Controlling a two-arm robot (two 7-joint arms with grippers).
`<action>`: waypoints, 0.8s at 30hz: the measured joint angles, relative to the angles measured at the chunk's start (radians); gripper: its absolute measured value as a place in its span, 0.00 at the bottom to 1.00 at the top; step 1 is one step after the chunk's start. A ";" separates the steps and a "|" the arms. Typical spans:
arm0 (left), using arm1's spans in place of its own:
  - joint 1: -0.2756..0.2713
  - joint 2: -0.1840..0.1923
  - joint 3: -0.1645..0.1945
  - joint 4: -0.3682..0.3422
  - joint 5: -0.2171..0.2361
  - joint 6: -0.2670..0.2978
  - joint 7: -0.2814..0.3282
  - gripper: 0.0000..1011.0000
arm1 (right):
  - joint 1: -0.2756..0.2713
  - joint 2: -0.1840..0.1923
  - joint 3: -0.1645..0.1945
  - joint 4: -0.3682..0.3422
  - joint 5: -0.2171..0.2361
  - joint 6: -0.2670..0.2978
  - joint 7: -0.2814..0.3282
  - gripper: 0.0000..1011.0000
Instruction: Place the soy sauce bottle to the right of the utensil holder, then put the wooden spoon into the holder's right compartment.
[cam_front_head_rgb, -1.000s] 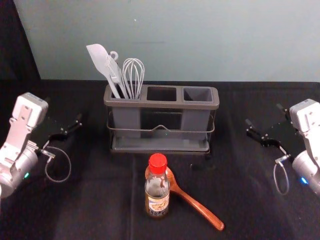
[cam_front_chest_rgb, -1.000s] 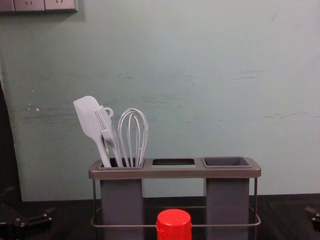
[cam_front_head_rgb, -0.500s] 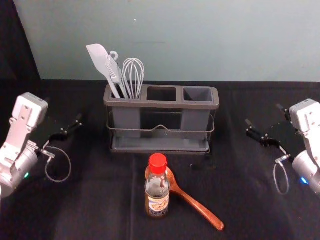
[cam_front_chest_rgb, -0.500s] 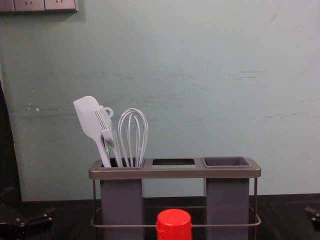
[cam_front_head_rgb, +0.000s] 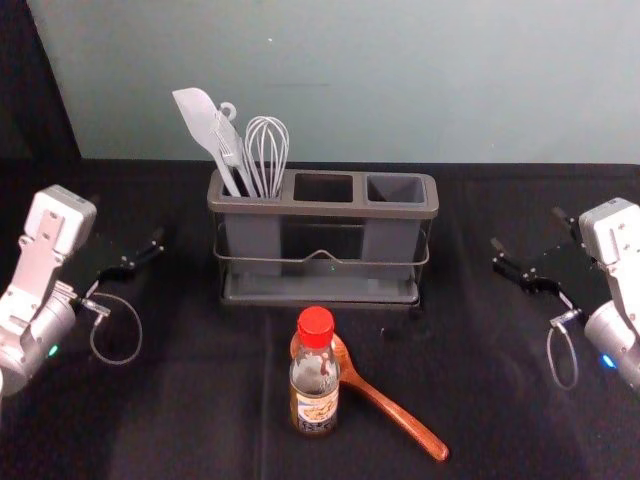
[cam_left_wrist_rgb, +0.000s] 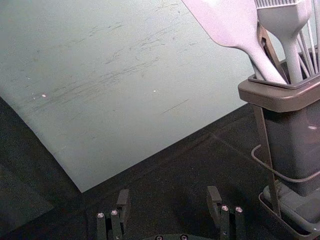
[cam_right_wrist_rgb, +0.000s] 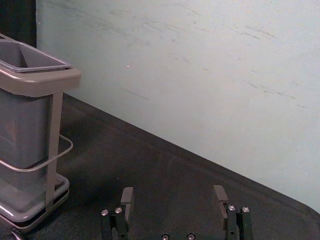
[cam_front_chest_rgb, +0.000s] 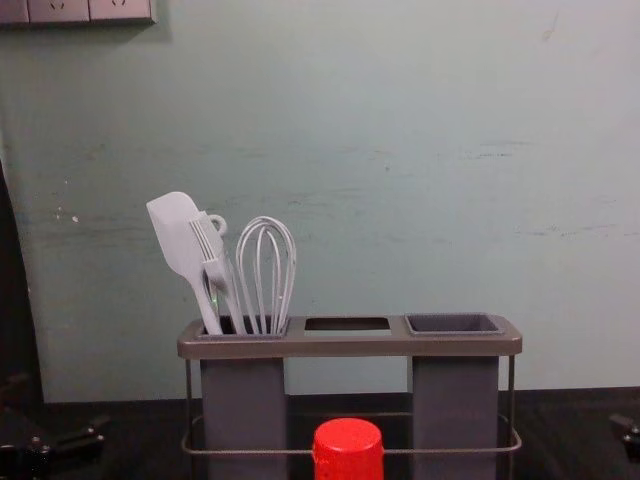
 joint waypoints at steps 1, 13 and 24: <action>0.000 0.000 0.000 0.000 0.000 0.000 0.000 0.99 | 0.000 0.000 0.000 0.000 0.000 0.000 0.000 0.99; 0.000 0.000 0.000 0.000 0.000 0.000 0.000 0.99 | -0.164 0.051 0.059 -0.165 -0.028 -0.022 -0.049 0.99; 0.000 0.000 0.000 0.000 0.000 0.000 0.000 0.99 | -0.319 0.079 0.094 -0.312 -0.040 -0.069 -0.064 0.99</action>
